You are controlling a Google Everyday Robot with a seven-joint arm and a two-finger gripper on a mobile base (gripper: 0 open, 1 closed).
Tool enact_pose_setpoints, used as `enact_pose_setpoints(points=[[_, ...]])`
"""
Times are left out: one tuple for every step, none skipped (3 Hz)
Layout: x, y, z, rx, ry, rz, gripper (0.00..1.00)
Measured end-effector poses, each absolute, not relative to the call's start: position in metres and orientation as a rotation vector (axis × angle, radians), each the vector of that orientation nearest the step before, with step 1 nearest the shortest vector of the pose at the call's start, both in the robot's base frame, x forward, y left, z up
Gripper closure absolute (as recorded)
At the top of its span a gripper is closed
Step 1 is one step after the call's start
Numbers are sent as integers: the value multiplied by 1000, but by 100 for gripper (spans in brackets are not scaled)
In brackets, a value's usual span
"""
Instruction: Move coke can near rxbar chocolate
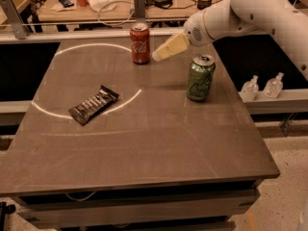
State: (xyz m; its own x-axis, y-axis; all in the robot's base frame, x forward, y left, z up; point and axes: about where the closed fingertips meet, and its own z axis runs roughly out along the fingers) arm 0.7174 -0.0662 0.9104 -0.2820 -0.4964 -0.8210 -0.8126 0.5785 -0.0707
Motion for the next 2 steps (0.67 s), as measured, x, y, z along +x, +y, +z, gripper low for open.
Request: enact_pose_setpoints(points=[[737,-52,906,-1115,1885,471,0],[754,-34,903,-1166,1871,450,0]])
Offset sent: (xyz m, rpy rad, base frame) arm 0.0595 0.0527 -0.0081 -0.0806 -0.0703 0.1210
